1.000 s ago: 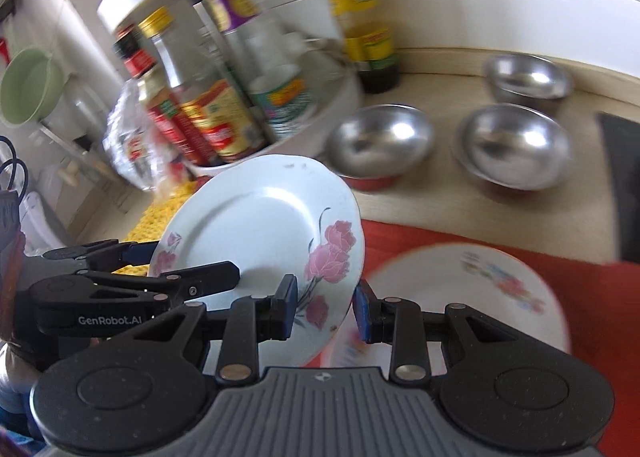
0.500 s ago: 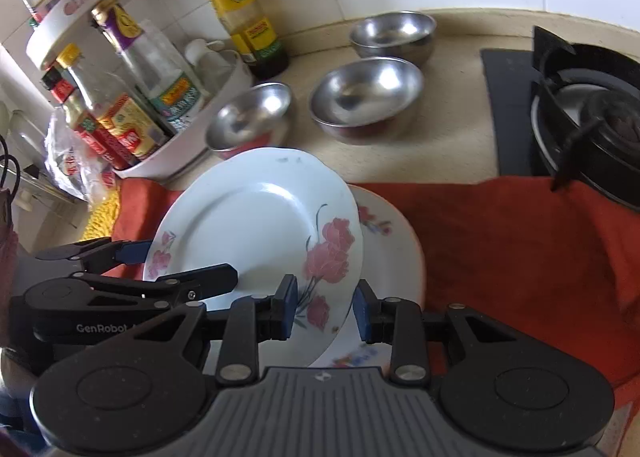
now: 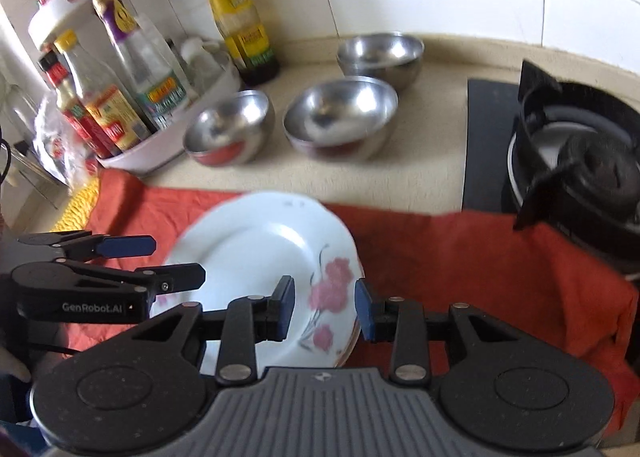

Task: Organize plates and bowls
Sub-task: 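Lower the small plate onto the plate stack and open the left tool, then move the left tool to a steel bowl and grasp its rim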

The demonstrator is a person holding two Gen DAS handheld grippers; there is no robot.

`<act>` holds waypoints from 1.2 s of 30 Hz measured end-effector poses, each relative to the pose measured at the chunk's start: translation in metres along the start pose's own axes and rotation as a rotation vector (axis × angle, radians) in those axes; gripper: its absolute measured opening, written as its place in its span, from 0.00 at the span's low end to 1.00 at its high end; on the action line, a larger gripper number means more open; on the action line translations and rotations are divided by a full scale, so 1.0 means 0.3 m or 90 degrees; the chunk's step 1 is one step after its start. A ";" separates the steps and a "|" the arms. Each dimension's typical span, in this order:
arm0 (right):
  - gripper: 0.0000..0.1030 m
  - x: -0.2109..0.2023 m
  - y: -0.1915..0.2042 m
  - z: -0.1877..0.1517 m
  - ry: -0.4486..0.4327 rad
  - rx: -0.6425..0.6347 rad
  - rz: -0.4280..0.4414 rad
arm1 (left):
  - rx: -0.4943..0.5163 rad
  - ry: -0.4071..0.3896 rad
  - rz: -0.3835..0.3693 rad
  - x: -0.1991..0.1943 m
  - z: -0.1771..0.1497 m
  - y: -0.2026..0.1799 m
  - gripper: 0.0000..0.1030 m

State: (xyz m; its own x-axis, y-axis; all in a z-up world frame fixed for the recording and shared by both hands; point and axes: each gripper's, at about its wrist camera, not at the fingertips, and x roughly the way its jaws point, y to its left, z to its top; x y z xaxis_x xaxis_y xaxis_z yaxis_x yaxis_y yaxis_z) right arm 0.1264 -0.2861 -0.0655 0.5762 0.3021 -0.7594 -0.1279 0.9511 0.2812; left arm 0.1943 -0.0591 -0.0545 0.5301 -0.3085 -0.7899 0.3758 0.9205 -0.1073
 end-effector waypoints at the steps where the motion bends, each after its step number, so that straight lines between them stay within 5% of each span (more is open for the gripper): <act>1: 0.34 -0.006 -0.004 0.008 -0.007 -0.003 0.001 | -0.002 -0.005 0.003 -0.005 0.008 -0.002 0.84; 11: 0.34 0.018 -0.032 0.206 -0.044 -0.038 0.016 | -0.005 -0.042 0.026 0.000 0.160 -0.059 0.86; 20: 0.34 0.145 -0.149 0.414 -0.013 -0.016 0.005 | -0.052 -0.005 -0.043 0.167 0.296 -0.102 0.84; 30: 0.34 0.297 -0.222 0.477 0.037 -0.022 0.017 | -0.132 0.017 -0.031 0.312 0.353 -0.072 0.67; 36: 0.21 0.358 -0.243 0.482 0.061 -0.017 0.027 | -0.111 0.036 -0.006 0.375 0.377 -0.082 0.52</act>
State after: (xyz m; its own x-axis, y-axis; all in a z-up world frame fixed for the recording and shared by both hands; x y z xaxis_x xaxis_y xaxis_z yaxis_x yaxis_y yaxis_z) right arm 0.3142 -0.3323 -0.0826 0.4898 0.3462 -0.8001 -0.1725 0.9381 0.3004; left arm 0.3308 -0.1436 -0.0725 0.4810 -0.3079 -0.8209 0.2409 0.9467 -0.2140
